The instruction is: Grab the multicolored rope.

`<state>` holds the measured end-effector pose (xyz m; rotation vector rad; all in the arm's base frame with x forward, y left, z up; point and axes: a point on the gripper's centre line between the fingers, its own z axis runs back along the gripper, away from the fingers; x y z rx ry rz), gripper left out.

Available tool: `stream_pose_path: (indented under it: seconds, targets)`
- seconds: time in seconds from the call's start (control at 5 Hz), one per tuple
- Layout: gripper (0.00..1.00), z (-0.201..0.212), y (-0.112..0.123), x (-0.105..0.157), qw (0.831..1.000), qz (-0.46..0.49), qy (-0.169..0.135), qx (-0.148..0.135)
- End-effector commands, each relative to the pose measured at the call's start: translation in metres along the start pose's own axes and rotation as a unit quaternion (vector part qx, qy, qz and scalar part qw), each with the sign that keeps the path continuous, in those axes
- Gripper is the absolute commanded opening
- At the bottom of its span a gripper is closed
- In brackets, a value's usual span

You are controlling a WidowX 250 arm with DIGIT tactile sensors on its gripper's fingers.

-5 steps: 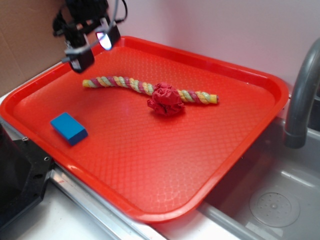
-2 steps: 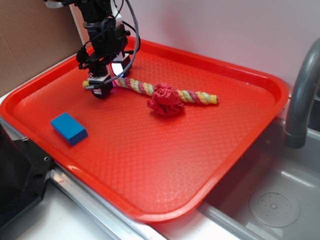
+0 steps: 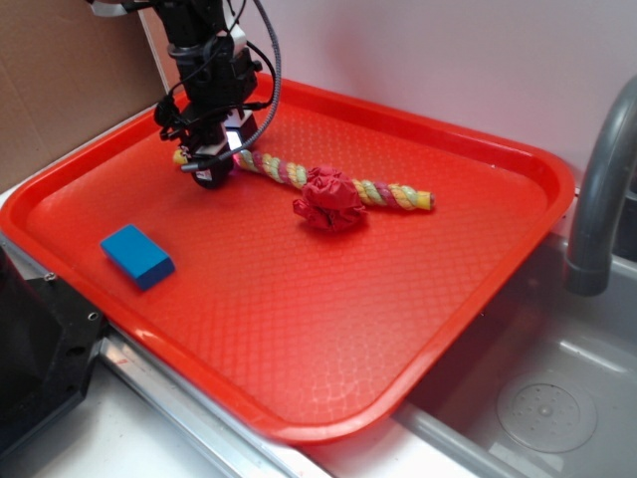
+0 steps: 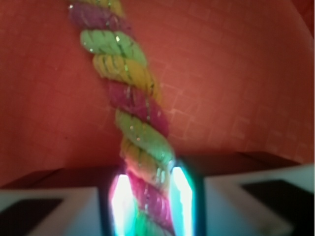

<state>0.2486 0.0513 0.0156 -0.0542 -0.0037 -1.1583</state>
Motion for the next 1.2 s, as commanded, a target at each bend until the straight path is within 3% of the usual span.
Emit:
stream_pose_path:
  seconds: [0.0,0.2,0.4,0.6,0.8,1.0]
  targets:
    - [0.00,0.067,-0.013,0.020,0.985,0.171,0.031,-0.008]
    - [0.00,0.113,-0.022,0.021,0.956,0.292,0.021,-0.003]
    - [0.00,0.151,-0.037,0.024,0.913,0.409,0.007,-0.009]
    - [0.00,0.178,-0.052,0.030,0.855,0.518,-0.019,-0.008]
    - [0.00,0.198,-0.062,0.034,0.809,0.587,-0.029,0.016]
    - [0.00,0.195,-0.058,0.038,0.809,0.586,-0.017,0.028]
